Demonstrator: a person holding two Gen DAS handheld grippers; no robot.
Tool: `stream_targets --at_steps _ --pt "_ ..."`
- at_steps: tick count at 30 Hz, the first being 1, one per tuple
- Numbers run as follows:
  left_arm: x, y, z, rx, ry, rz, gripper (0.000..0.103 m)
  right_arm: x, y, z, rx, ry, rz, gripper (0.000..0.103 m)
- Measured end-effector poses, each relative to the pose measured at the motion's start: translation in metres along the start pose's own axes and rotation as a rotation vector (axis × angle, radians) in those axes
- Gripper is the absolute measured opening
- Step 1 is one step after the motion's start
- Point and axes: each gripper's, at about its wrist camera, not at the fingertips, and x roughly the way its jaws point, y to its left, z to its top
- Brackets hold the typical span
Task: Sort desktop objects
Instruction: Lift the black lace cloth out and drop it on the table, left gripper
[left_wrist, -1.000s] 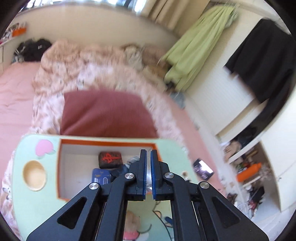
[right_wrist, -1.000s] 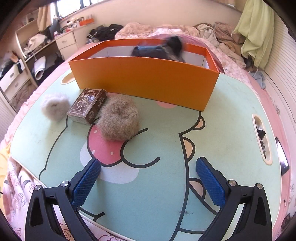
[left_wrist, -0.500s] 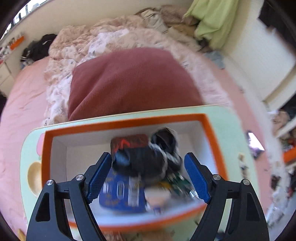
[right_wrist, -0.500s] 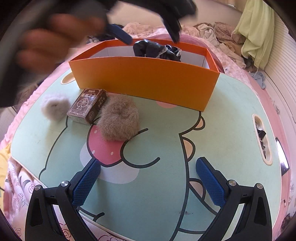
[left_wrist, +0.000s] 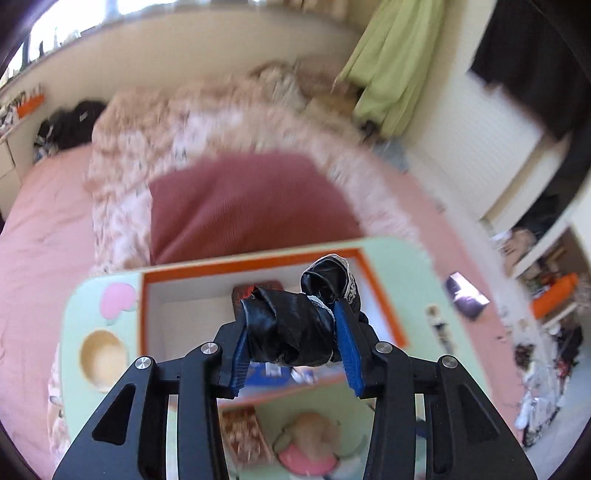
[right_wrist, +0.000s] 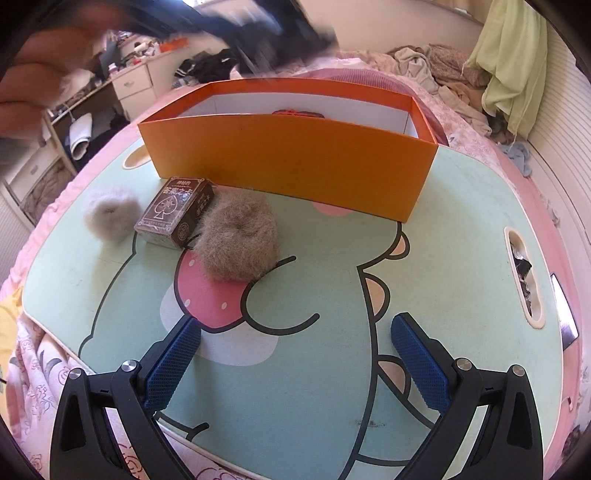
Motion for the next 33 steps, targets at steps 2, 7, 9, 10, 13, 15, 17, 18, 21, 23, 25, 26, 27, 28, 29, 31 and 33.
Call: stream_targets --at_steps 2,7,9,10,13,15,17,18,21,23,25,26,27,28,29,31,33 --pt "-0.034 0.004 -0.016 -0.014 -0.050 -0.046 0.045 0.000 0.000 0.000 0.000 -0.001 0.001 0.103" --pt "-0.047 0.017 -0.068 -0.050 -0.039 -0.067 0.046 0.000 0.000 0.000 -0.002 0.000 0.001 0.103" --pt "-0.031 0.022 -0.090 -0.070 0.016 -0.051 0.046 0.000 0.000 0.001 -0.003 0.000 0.001 0.103" --pt "-0.023 0.020 -0.101 -0.076 0.041 -0.047 0.046 0.000 0.000 0.001 -0.003 -0.001 0.001 0.103" --pt "0.001 0.019 -0.122 -0.083 0.079 -0.060 0.046 0.000 -0.001 0.001 0.001 -0.003 0.007 0.103" --pt "0.013 0.017 -0.131 -0.092 0.086 -0.045 0.048 -0.001 -0.003 0.001 0.010 -0.009 0.020 0.103" --pt "0.020 0.018 -0.137 -0.099 0.082 -0.021 0.052 -0.003 -0.005 0.000 0.027 -0.018 0.041 0.103" --pt "0.017 0.019 -0.138 -0.107 0.069 -0.017 0.052 -0.003 -0.005 -0.001 0.030 -0.020 0.045 0.103" --pt "0.000 0.018 -0.149 -0.110 0.007 -0.005 0.056 -0.004 -0.005 0.000 0.030 -0.021 0.045 0.103" --pt "-0.017 0.014 -0.159 -0.074 -0.074 0.039 0.068 -0.004 -0.004 0.001 0.028 -0.020 0.043 0.103" --pt "-0.028 0.012 -0.170 -0.043 -0.137 0.117 0.079 -0.005 -0.005 0.000 0.033 -0.023 0.050 0.103" --pt "-0.031 0.010 -0.178 -0.025 -0.151 0.157 0.080 -0.004 -0.008 0.002 0.036 -0.024 0.053 0.103" --pt "-0.031 0.011 -0.183 -0.015 -0.148 0.174 0.080 -0.004 -0.008 0.002 0.040 -0.025 0.056 0.103" --pt "-0.030 0.010 -0.190 -0.003 -0.127 0.179 0.080 -0.004 -0.009 0.002 0.043 -0.026 0.054 0.103" --pt "-0.027 0.009 -0.194 0.011 -0.102 0.173 0.080 -0.004 -0.010 0.002 0.049 -0.027 0.056 0.103" --pt "-0.018 0.007 -0.205 0.043 -0.055 0.171 0.080 -0.005 -0.011 0.002 0.057 -0.032 0.066 0.103" --pt "-0.004 0.005 -0.211 0.042 -0.012 0.186 0.080 -0.006 -0.012 0.001 0.062 -0.035 0.074 0.103"
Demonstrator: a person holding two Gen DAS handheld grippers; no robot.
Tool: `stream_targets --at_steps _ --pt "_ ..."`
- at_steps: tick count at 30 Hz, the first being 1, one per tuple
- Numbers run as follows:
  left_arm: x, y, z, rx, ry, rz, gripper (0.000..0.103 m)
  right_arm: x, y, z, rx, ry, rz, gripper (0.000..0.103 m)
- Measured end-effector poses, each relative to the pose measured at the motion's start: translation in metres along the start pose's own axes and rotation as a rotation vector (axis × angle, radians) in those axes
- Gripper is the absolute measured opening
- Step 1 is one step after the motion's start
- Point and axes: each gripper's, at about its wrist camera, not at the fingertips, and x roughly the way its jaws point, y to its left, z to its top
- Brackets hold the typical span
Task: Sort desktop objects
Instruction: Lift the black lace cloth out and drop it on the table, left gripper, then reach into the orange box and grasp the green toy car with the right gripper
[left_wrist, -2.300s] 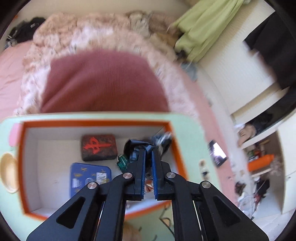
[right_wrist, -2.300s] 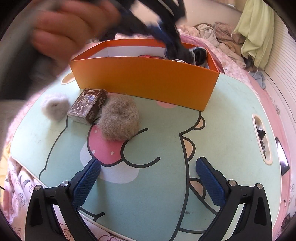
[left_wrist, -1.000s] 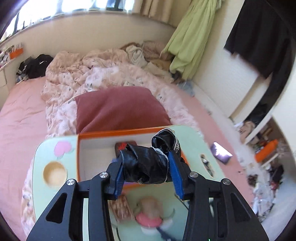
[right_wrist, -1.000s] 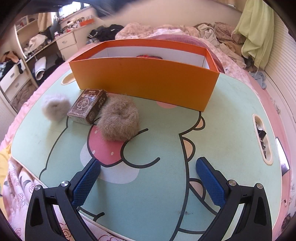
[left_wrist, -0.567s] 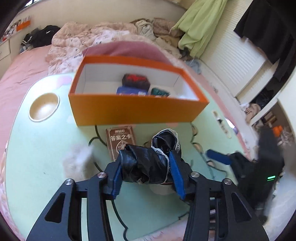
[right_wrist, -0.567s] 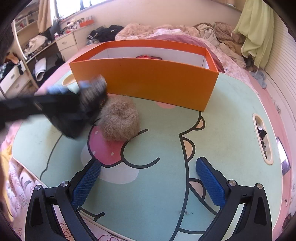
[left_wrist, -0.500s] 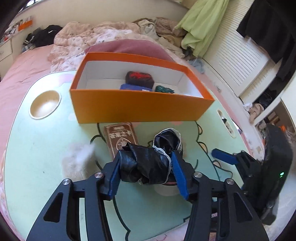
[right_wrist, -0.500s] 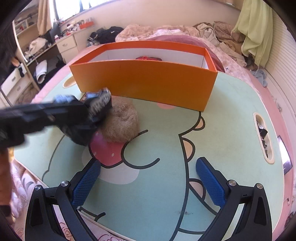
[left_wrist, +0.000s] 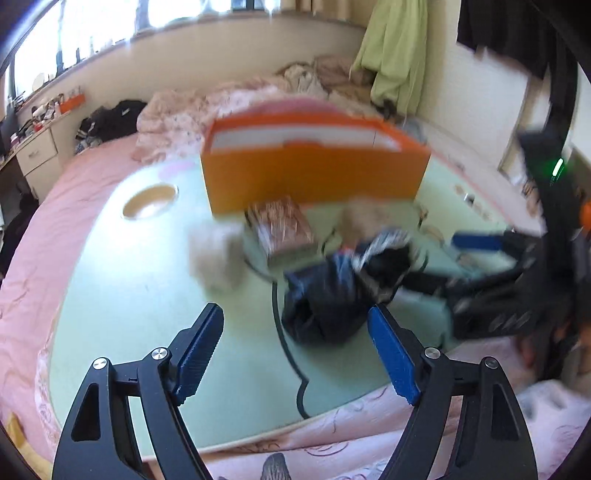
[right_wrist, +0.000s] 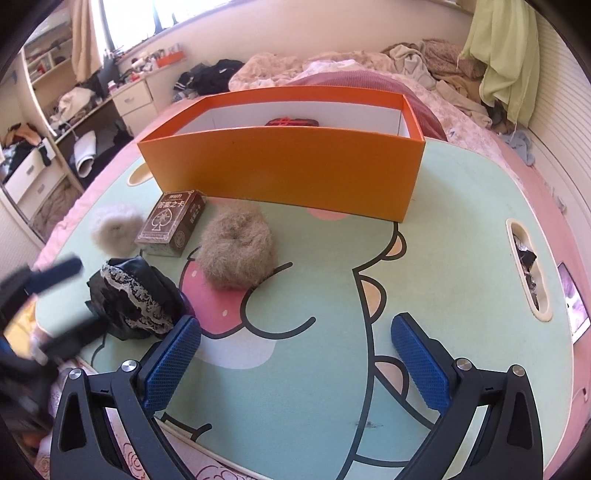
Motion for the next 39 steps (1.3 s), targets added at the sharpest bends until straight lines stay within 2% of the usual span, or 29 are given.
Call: stream_targets --at_steps 1,2,3,6,7,10,13,14,16,18,20,21,24,25,26,27,31,35,37,39 --pt "0.010 0.000 -0.002 -0.001 0.040 0.005 0.087 0.000 0.000 0.000 0.003 -0.002 0.004 0.103" --pt "0.012 -0.002 -0.001 0.022 0.043 0.052 0.100 -0.001 -0.001 0.000 0.006 -0.002 0.007 0.103" --pt "0.016 -0.002 0.000 0.014 0.066 0.041 0.103 -0.002 -0.002 0.000 0.014 -0.009 0.014 0.103" --pt "0.014 0.000 0.002 0.008 0.059 0.041 0.103 -0.007 -0.011 -0.001 0.055 -0.033 0.060 0.102" --pt "0.014 0.000 0.001 0.006 0.056 0.041 0.103 -0.009 -0.015 -0.001 0.075 -0.044 0.078 0.099" --pt "0.014 0.002 0.001 -0.021 0.050 0.065 0.103 -0.017 -0.029 -0.002 0.151 -0.078 0.141 0.077" --pt "0.015 0.006 -0.002 -0.028 0.042 0.064 0.103 -0.029 -0.031 0.002 0.163 -0.110 0.122 0.054" --pt "0.019 0.007 0.001 -0.032 0.043 0.066 0.103 -0.036 -0.031 0.006 0.154 -0.124 0.132 0.049" --pt "0.019 0.008 0.000 -0.039 0.043 0.071 0.103 -0.054 -0.024 0.023 0.100 -0.166 0.125 0.048" --pt "0.019 0.008 0.000 -0.038 0.043 0.072 0.103 -0.073 -0.013 0.050 0.013 -0.211 0.043 0.047" --pt "0.018 0.008 -0.001 -0.038 0.042 0.072 0.103 -0.080 -0.007 0.080 -0.043 -0.204 -0.012 0.047" --pt "0.019 0.008 0.000 -0.038 0.042 0.071 0.103 -0.077 -0.005 0.098 -0.068 -0.168 -0.018 0.047" --pt "0.018 0.007 0.000 -0.037 0.041 0.070 0.103 -0.032 -0.007 0.153 -0.082 0.052 0.017 0.047" --pt "0.017 0.007 0.000 -0.036 0.040 0.069 0.103 -0.018 -0.011 0.162 -0.067 0.098 0.026 0.044" --pt "0.017 0.007 0.000 -0.036 0.039 0.069 0.103 -0.004 -0.015 0.170 -0.046 0.137 0.033 0.033" --pt "0.017 0.007 -0.001 -0.036 0.038 0.068 0.103 0.017 -0.020 0.179 -0.013 0.192 0.040 0.028" --pt "0.016 0.010 -0.001 -0.034 0.035 0.064 0.103 0.057 -0.029 0.185 0.017 0.315 0.013 0.025" --pt "0.016 0.011 0.000 -0.034 0.034 0.063 0.103 0.076 -0.025 0.182 -0.005 0.372 -0.029 0.026" --pt "0.016 0.010 0.000 -0.033 0.034 0.065 0.103 0.087 -0.016 0.178 -0.069 0.425 -0.076 0.026" --pt "0.016 0.011 0.000 -0.033 0.034 0.064 0.103 0.094 -0.013 0.174 -0.093 0.433 -0.142 0.025"
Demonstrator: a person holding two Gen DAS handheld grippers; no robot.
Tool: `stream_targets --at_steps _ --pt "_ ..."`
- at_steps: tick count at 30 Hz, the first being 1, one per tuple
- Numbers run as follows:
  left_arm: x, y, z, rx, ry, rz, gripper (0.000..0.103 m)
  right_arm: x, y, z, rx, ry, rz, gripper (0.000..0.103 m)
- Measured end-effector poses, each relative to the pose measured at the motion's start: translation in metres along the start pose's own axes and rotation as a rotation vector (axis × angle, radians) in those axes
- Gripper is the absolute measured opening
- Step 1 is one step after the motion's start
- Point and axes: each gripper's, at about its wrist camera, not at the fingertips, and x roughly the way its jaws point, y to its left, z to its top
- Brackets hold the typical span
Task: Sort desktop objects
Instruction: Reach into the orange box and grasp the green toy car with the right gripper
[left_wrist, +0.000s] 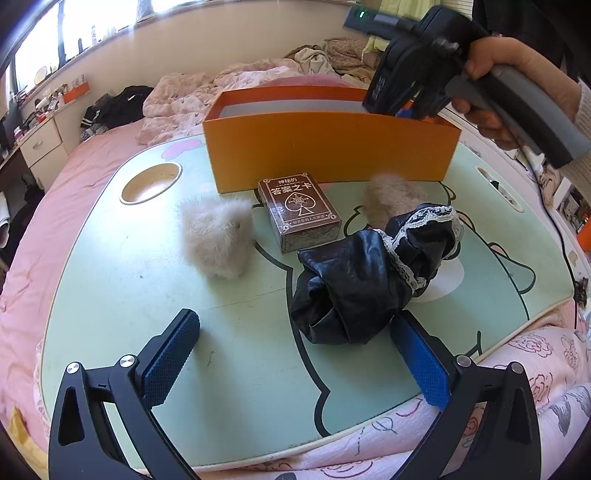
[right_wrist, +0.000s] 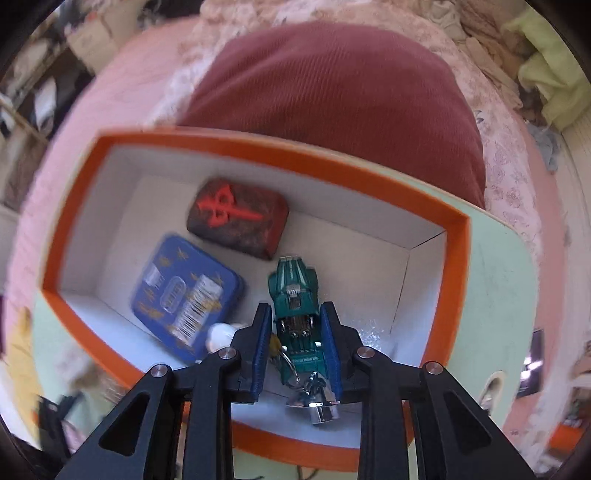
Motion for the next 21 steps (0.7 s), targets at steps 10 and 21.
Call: stream_targets --at_steps 10,21 --pt "0.000 -0.001 0.000 0.000 0.000 0.001 0.103 -0.034 -0.025 -0.021 0.105 -0.224 0.130 0.025" --pt "0.000 0.000 -0.001 0.000 0.000 0.001 0.103 -0.121 -0.029 -0.101 0.097 -0.414 0.345 0.021"
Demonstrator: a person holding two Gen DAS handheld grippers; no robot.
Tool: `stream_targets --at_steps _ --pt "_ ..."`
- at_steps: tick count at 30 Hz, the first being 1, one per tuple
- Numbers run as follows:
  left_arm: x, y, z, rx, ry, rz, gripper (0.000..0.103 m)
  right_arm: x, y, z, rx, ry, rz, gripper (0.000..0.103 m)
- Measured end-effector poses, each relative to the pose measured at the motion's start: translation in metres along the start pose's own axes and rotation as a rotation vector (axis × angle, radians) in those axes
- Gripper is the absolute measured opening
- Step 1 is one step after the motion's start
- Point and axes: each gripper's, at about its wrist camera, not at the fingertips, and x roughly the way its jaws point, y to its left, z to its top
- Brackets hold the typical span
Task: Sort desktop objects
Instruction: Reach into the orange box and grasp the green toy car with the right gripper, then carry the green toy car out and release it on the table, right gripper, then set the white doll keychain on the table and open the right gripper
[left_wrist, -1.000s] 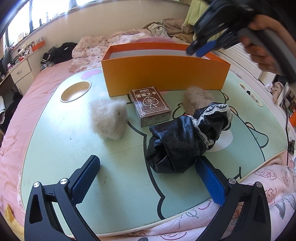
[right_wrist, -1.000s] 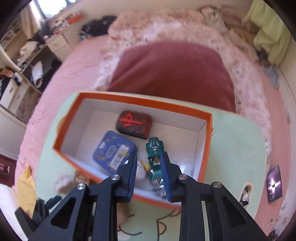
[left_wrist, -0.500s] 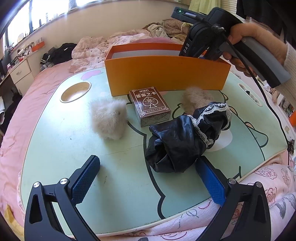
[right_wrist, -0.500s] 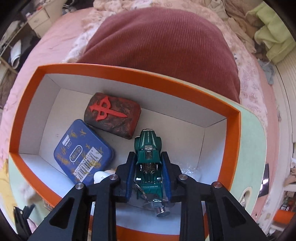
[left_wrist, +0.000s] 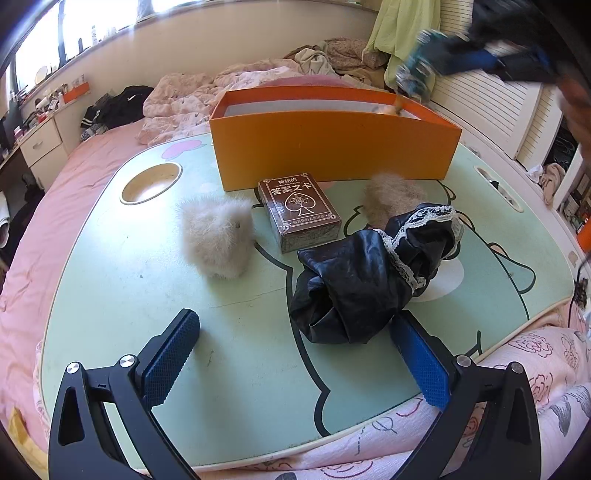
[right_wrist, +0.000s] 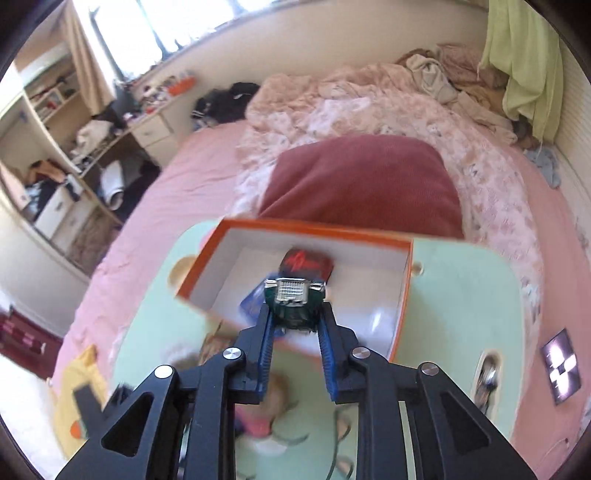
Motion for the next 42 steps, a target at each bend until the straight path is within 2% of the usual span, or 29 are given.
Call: stream_targets --at_steps 3,6,10,14,15,17,20,23,27,32,34,36,38,39,40,42 --pt "0.000 0.000 0.000 -0.001 0.000 0.000 0.103 -0.009 0.000 -0.028 0.034 -0.041 0.044 0.021" --pt "0.000 0.000 0.000 -0.001 -0.001 0.001 0.103 -0.021 -0.008 -0.037 0.070 -0.084 0.086 0.020" --pt "0.000 0.000 0.000 -0.001 -0.001 0.001 0.103 -0.058 -0.007 -0.030 0.077 -0.190 0.118 0.020" --pt "0.000 0.000 0.000 -0.001 -0.001 0.000 0.103 -0.083 -0.003 -0.022 0.076 -0.216 0.156 0.019" --pt "0.000 0.000 0.000 -0.001 -0.001 0.001 0.103 -0.086 -0.001 -0.024 0.073 -0.215 0.164 0.019" --pt "0.000 0.000 0.000 -0.001 -0.001 0.001 0.103 -0.086 0.001 -0.029 0.062 -0.199 0.172 0.006" --pt "0.000 0.000 0.000 -0.002 -0.002 0.001 0.103 -0.062 -0.004 -0.045 0.075 -0.119 0.170 0.006" --pt "0.000 0.000 0.000 -0.001 0.000 0.001 0.103 -0.010 -0.023 -0.067 0.135 -0.008 0.155 0.005" --pt "0.000 -0.001 0.000 -0.001 -0.001 0.002 0.103 0.037 -0.037 -0.093 0.164 0.075 0.115 0.007" --pt "0.000 -0.001 0.000 -0.001 -0.001 0.003 0.103 0.043 -0.037 -0.106 0.154 0.060 0.127 0.009" --pt "0.000 -0.001 0.000 -0.001 -0.001 0.002 0.103 0.029 -0.033 -0.105 0.142 0.009 0.134 0.009" --pt "0.000 -0.001 0.000 0.000 -0.001 0.003 0.103 0.008 -0.028 -0.104 0.120 -0.057 0.123 0.011" --pt "0.000 -0.001 0.000 -0.001 -0.001 0.002 0.103 -0.011 -0.019 -0.108 0.079 -0.126 0.060 0.029" --pt "0.000 -0.001 0.000 -0.001 -0.001 0.003 0.103 -0.018 -0.014 -0.114 0.055 -0.154 0.016 0.032" --pt "0.000 -0.001 0.000 -0.001 -0.001 0.003 0.103 -0.023 -0.007 -0.122 0.020 -0.165 -0.025 0.036" --pt "0.000 -0.001 0.000 -0.001 -0.001 0.003 0.103 -0.021 0.004 -0.136 -0.042 -0.128 -0.063 0.037"
